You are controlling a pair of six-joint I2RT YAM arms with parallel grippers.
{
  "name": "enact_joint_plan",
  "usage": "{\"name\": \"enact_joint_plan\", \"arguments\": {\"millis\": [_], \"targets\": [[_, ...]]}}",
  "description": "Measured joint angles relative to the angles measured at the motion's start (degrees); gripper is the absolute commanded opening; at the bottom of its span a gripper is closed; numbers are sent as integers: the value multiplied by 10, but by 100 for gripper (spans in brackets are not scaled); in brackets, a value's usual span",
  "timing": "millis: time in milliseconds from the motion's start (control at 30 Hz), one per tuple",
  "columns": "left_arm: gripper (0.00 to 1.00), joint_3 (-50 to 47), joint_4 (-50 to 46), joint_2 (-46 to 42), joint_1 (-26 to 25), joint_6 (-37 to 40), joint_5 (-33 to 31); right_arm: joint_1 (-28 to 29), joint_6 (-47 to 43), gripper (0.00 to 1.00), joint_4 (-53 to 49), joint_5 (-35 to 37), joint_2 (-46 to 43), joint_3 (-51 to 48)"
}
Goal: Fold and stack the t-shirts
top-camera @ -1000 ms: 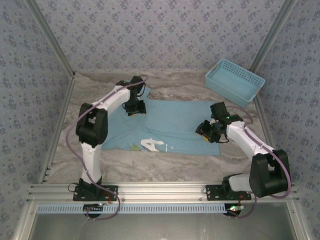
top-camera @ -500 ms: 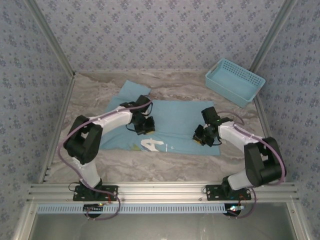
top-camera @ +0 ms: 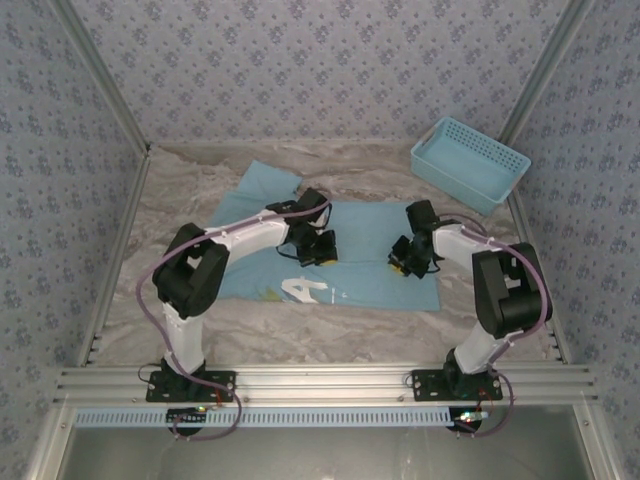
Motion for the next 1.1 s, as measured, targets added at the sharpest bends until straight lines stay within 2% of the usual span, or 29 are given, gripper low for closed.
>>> {"name": "enact_joint_plan", "arguments": {"millis": [233,400,467,533,667,733,833,967,1100], "targets": [[3,22,-10,25,-19,28,14,-21,0,18,0,0,28,31],[17,35,-43,52,-16,42,-12,-28,-10,29,-14,10,21,38],[25,22,-46,42,-6,42,-32,-28,-17,34,-27,27,1,35],[26,-19,-48,3,12,32,-60,-28,-25,39,-40,46,-41,24],[21,-132,-74,-143,78,-2,-109,-28,-36,41,-68,68,-137,-12],[21,-194,-89,-229,135,-22,-119,-28,-40,41,-82,70,-170,-36],[21,-270,-102,-306,227,-38,-124,-28,-42,42,-100,70,-189,-72],[20,-341,-104,-319,329,-43,-118,-42,-42,43,-118,70,-191,-106],[19,-360,-100,-273,390,-35,-119,-69,-46,43,-125,78,-169,-111]]}}
